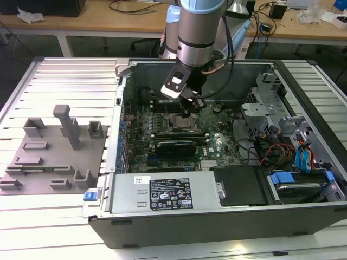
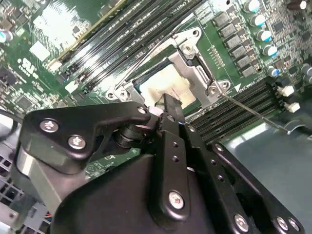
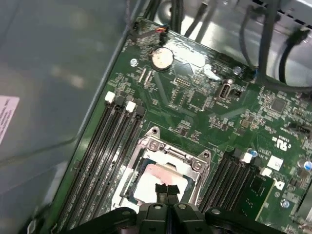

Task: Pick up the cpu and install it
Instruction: 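Close the cpu cover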

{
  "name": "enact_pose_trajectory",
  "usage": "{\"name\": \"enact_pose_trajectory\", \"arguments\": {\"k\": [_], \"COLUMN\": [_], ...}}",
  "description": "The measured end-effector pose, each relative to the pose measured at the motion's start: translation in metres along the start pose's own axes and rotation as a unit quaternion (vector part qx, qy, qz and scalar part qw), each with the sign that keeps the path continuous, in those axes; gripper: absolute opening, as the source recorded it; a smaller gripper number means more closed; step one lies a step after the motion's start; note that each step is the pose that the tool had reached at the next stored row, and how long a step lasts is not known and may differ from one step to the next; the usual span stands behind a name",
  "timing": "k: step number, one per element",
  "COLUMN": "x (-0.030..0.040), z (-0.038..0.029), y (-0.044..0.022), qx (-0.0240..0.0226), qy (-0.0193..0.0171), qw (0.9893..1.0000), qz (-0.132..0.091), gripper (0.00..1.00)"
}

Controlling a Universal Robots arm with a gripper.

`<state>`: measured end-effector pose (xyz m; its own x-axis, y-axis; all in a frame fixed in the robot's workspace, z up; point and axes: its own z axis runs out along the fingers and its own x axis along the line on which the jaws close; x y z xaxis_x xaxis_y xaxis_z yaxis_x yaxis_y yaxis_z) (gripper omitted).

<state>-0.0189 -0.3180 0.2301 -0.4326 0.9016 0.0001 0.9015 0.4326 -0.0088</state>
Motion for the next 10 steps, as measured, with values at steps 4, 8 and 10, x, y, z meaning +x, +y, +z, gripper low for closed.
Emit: {"name": "enact_pose_trajectory", "arguments": {"k": [4,8,10], "x": [0.0,0.0,0.0], "z": [0.0,0.0,0.0], "y": [0.0,0.0,0.0], "qx": [0.0,0.0,0.0], "qy": [-0.0002,-0.0005,-0.0006], "qw": [0.9997,0.9984,0.9978], "qz": [-0.025,-0.057,-0.066], "gripper": [0.11,0.11,0.11]}}
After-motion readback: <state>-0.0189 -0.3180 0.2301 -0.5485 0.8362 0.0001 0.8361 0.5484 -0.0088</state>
